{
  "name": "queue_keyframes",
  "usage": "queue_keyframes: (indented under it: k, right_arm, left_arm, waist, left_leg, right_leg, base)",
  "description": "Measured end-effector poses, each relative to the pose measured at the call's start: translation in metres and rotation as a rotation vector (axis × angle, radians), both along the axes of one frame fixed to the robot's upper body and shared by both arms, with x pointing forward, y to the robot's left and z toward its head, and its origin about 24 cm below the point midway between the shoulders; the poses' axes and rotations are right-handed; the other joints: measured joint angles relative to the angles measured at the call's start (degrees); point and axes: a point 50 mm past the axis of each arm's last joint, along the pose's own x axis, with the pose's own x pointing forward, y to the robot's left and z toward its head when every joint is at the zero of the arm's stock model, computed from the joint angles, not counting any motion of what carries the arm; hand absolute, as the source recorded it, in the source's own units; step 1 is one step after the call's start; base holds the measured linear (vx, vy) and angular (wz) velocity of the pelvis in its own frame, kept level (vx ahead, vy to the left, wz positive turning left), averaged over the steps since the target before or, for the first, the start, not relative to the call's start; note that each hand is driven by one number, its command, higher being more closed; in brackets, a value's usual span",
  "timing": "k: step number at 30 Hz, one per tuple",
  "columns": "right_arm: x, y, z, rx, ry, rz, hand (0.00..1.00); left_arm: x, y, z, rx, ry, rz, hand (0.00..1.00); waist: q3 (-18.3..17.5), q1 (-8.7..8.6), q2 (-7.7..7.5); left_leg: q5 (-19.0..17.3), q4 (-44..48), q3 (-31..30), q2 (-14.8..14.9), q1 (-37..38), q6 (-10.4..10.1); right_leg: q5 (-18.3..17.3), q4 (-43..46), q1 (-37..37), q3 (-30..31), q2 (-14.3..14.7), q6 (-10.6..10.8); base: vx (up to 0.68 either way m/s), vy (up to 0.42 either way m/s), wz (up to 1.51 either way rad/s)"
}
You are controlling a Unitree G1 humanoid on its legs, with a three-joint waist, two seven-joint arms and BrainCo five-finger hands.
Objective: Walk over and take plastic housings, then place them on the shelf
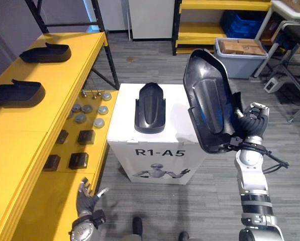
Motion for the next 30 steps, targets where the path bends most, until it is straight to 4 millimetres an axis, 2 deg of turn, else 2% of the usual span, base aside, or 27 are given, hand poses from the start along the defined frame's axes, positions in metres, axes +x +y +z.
queue_keyframes:
  k: [1, 5, 8, 10, 14, 19, 25, 30]
  right_arm:
    - [0.0, 0.004, -0.001, 0.009, -0.004, 0.008, 1.0]
    - [0.002, 0.019, -0.003, -0.001, 0.002, 0.048, 1.0]
    - [0.001, 0.036, 0.004, -0.034, -0.025, 0.112, 1.0]
    - [0.0, 0.052, 0.008, -0.061, -0.043, 0.167, 1.0]
    - [0.0, 0.079, 0.006, -0.084, -0.036, 0.265, 1.0]
    - [-0.001, 0.098, 0.004, -0.108, -0.03, 0.332, 1.0]
    - [-0.003, 0.116, 0.003, -0.119, -0.03, 0.398, 1.0]
    - [-0.004, 0.118, 0.004, -0.118, -0.034, 0.399, 1.0]
  left_arm:
    - [0.006, -0.003, 0.016, 0.013, -0.074, -0.003, 0.0]
    - [0.024, -0.016, 0.047, 0.025, -0.223, -0.048, 0.0]
    - [0.039, -0.04, 0.068, 0.01, -0.328, -0.143, 0.0]
    - [0.048, -0.068, 0.087, -0.009, -0.417, -0.257, 0.0]
    - [0.058, -0.111, 0.107, -0.063, -0.512, -0.427, 0.0]
    - [0.061, -0.13, 0.113, -0.073, -0.539, -0.498, 0.0]
    - [0.068, -0.144, 0.104, -0.081, -0.487, -0.552, 0.0]
    - [0.072, -0.148, 0.099, -0.098, -0.455, -0.548, 0.0]
  waist:
    - [-0.3, 0.01, -0.01]
    - [-1.08, 0.2, 0.05]
    - [-1.51, 0.41, 0.09]
    - [-1.91, 0.38, 0.08]
    - [-2.76, -0.02, 0.22]
    - [-3.37, -0.86, 0.21]
    - [-3.47, -0.97, 0.21]
    - [-3.63, -0.95, 0.19]
  left_leg:
    - [0.02, 0.16, -0.01, -0.06, 0.46, 0.01]
    - [0.02, 0.17, -0.14, -0.09, 1.14, 0.01]
    - [0.02, 0.17, -0.15, -0.09, 1.17, 0.01]
    - [0.02, 0.17, -0.14, -0.18, 1.51, 0.01]
    - [0.07, 0.16, -0.12, -0.31, 1.66, 0.07]
    - [0.08, 0.15, 0.15, -0.25, 2.03, 0.09]
    - [0.05, -0.03, 1.39, 0.09, 2.6, 0.06]
    - [0.05, -0.02, 1.55, 0.1, 2.59, 0.06]
  right_leg:
    - [0.03, 0.01, 0.59, -0.04, -0.08, -0.04]
    - [0.03, 0.03, 1.24, -0.14, -0.19, -0.04]
    - [0.03, 0.04, 1.27, -0.13, -0.16, -0.04]
    - [0.03, 0.13, 1.54, -0.11, -0.21, -0.04]
    - [0.03, 0.15, 1.64, -0.07, -0.15, -0.04]
    - [0.03, 0.17, 1.72, 0.26, -0.04, -0.04]
    - [0.14, 0.01, 1.6, 1.47, 0.24, -0.12]
    - [0.27, -0.05, 1.5, 1.62, 0.26, -0.14]
  base:
    - [0.03, -0.004, 0.03]
    - [0.01, -0.003, 0.03]
    - [0.0, 0.0, 0.0]
    - [0.0, 0.0, 0.0]
    - [0.0, 0.0, 0.0]
    - [-0.01, 0.0, -0.02]
    - [-0.02, -0.004, -0.11]
    - [0.0, 0.0, -0.01]
